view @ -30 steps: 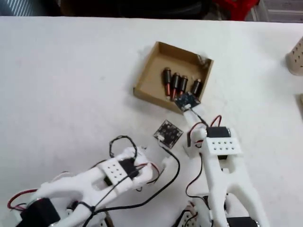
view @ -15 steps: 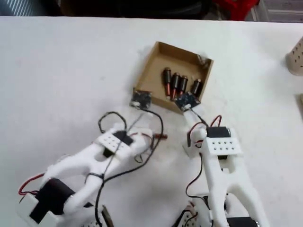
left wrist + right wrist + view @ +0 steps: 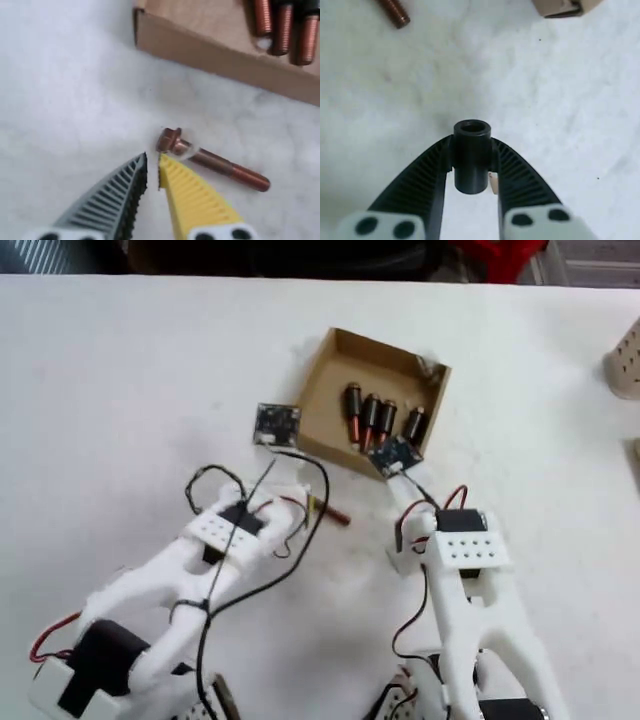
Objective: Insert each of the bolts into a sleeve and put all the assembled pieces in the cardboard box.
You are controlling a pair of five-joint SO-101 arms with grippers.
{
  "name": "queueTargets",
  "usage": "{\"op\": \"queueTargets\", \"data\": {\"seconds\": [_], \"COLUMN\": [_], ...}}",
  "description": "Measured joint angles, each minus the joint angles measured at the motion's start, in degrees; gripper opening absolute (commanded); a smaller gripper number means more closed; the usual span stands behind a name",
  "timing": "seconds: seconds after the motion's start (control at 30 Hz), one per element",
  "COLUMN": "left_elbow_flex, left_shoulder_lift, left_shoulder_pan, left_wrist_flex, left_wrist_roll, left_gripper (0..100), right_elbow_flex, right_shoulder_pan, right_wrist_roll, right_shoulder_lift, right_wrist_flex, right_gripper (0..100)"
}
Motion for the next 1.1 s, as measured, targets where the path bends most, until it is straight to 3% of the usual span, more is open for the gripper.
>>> {"op": "queueTargets", "data": {"seconds": [0.1,0.33,0.97,1.1], "left_elbow_flex": [1.1,1.9,-8.7,-14.0], "left_shoulder_lift": [-3.5,-6.2,12.0,16.8], "left_shoulder_pan": [3.2,5.0,4.0,3.7], "left_wrist_flex": [0.0,0.0,0.0,4.1], "left_wrist_roll": [2.2,4.7,9.3,11.0], "left_gripper": [29,20,22,21], "right_elbow_flex": [0.0,0.2,0.2,0.2], "right_shoulder_pan": [0.1,0.1,0.0,0.0], "right_wrist_roll": [0.0,0.0,0.0,0.0], "right_shoulder_lift": [0.0,0.0,0.0,0.0], "right_wrist_flex": [0.0,0.0,0.0,0.0], "right_gripper": [1.7,1.7,1.7,1.7]}}
